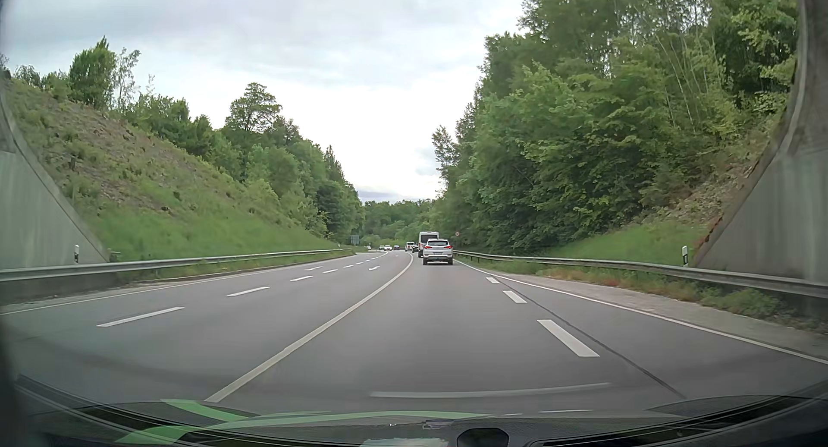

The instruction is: Follow the waypoints while adhering to traffic rules and regulations

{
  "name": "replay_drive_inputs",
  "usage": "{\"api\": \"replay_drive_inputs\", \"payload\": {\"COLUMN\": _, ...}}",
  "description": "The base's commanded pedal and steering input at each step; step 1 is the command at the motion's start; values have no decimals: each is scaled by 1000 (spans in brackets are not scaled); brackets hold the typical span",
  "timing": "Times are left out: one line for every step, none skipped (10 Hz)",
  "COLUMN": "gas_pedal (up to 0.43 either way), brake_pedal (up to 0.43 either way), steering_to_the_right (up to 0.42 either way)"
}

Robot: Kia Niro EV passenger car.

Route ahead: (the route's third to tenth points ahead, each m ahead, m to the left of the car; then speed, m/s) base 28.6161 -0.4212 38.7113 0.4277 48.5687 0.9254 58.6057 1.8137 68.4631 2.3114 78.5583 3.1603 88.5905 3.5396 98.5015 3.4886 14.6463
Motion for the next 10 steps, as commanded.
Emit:
{"api": "replay_drive_inputs", "payload": {"gas_pedal": 130, "brake_pedal": 0, "steering_to_the_right": 2}}
{"api": "replay_drive_inputs", "payload": {"gas_pedal": 130, "brake_pedal": 0, "steering_to_the_right": 0}}
{"api": "replay_drive_inputs", "payload": {"gas_pedal": 138, "brake_pedal": 0, "steering_to_the_right": -2}}
{"api": "replay_drive_inputs", "payload": {"gas_pedal": 138, "brake_pedal": 0, "steering_to_the_right": -2}}
{"api": "replay_drive_inputs", "payload": {"gas_pedal": 138, "brake_pedal": 0, "steering_to_the_right": -2}}
{"api": "replay_drive_inputs", "payload": {"gas_pedal": 138, "brake_pedal": 0, "steering_to_the_right": -3}}
{"api": "replay_drive_inputs", "payload": {"gas_pedal": 138, "brake_pedal": 0, "steering_to_the_right": -5}}
{"api": "replay_drive_inputs", "payload": {"gas_pedal": 138, "brake_pedal": 0, "steering_to_the_right": -6}}
{"api": "replay_drive_inputs", "payload": {"gas_pedal": 138, "brake_pedal": 0, "steering_to_the_right": -6}}
{"api": "replay_drive_inputs", "payload": {"gas_pedal": 118, "brake_pedal": 0, "steering_to_the_right": -7}}
